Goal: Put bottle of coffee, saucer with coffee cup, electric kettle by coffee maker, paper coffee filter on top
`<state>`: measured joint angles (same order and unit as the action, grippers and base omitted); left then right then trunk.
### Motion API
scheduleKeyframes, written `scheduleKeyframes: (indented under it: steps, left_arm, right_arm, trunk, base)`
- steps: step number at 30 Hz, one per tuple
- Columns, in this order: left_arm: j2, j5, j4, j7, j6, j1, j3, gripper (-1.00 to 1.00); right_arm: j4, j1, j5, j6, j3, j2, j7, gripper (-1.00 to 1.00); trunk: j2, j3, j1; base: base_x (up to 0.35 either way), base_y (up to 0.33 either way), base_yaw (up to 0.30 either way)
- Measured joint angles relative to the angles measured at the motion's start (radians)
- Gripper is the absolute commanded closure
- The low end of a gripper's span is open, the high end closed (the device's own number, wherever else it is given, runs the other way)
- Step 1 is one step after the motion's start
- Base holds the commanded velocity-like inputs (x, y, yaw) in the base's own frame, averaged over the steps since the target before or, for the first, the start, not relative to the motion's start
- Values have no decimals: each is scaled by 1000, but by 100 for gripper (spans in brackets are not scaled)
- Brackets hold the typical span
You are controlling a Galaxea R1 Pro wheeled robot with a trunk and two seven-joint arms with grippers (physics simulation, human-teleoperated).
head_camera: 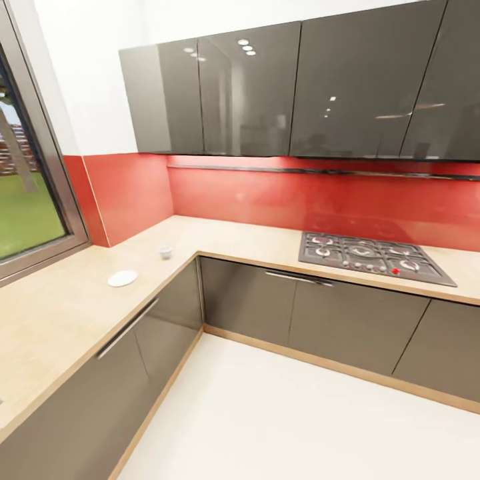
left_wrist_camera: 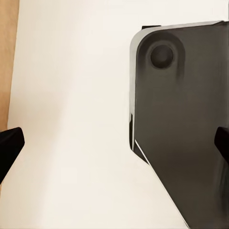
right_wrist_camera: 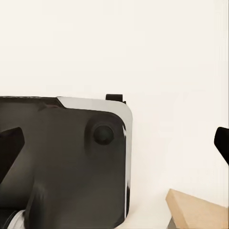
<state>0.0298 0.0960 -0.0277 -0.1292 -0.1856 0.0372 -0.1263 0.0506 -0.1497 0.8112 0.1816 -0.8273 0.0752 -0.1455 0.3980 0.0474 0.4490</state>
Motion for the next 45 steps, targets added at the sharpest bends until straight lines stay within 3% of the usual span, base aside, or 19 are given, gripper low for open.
scheduleKeyframes:
  steps: [13, 37, 45]
  left_arm:
    - [2, 0, 0, 0, 0, 0, 0, -100]
    - [0, 1, 0, 1, -3, 0, 1, -100]
    - [-20, -1, 37, 14, -4, 3, -2, -100]
  right_arm:
    - [0, 0, 1, 0, 1, 0, 0, -100]
    - [1, 0, 1, 0, 1, 0, 2, -100]
    - [1, 0, 1, 0, 1, 0, 2, -100]
  trunk:
    - [0, 0, 0]
    - [0, 0, 0]
    - [0, 0, 0]
  base:
    - [286, -208, 50]
    - [273, -199, 271]
    - [16, -12, 277]
